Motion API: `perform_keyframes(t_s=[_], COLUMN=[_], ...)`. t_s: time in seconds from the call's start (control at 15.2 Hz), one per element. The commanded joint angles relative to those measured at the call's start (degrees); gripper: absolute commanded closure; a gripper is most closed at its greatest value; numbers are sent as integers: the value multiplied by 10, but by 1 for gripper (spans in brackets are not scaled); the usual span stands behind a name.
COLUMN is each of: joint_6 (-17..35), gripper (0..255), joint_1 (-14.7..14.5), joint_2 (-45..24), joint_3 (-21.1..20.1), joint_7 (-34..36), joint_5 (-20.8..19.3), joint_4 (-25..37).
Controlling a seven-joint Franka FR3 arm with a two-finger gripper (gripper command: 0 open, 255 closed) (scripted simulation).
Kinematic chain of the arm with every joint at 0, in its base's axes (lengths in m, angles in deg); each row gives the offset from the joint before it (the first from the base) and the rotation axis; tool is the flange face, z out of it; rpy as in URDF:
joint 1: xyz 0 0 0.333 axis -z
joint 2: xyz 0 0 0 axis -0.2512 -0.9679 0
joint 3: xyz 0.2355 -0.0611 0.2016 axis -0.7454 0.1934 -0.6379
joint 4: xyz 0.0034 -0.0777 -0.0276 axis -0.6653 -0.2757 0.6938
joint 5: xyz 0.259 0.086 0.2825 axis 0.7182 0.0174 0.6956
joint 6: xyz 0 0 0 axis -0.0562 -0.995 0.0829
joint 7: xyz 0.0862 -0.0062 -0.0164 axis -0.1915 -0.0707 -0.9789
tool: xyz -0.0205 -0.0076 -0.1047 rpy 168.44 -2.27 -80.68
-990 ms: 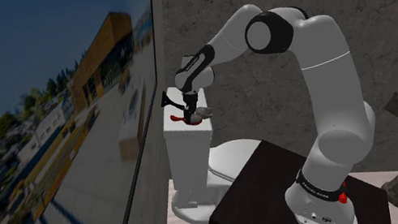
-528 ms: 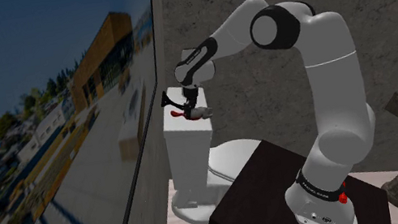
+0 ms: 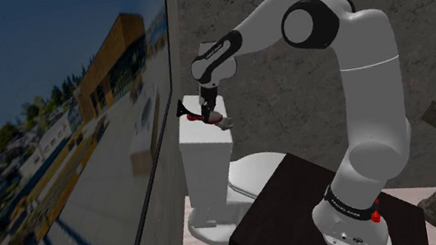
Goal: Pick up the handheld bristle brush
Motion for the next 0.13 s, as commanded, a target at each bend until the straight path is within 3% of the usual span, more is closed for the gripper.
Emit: perform_keyframes(t_s=[0.0, 0.07], joint_6=[-6, -6], gripper=[255, 255], joint_1=[0, 0], joint_2=[7, 7], joint_3=[1, 1], joint_7=[0, 0], joint_5=[-1, -1], joint_4=[0, 0])
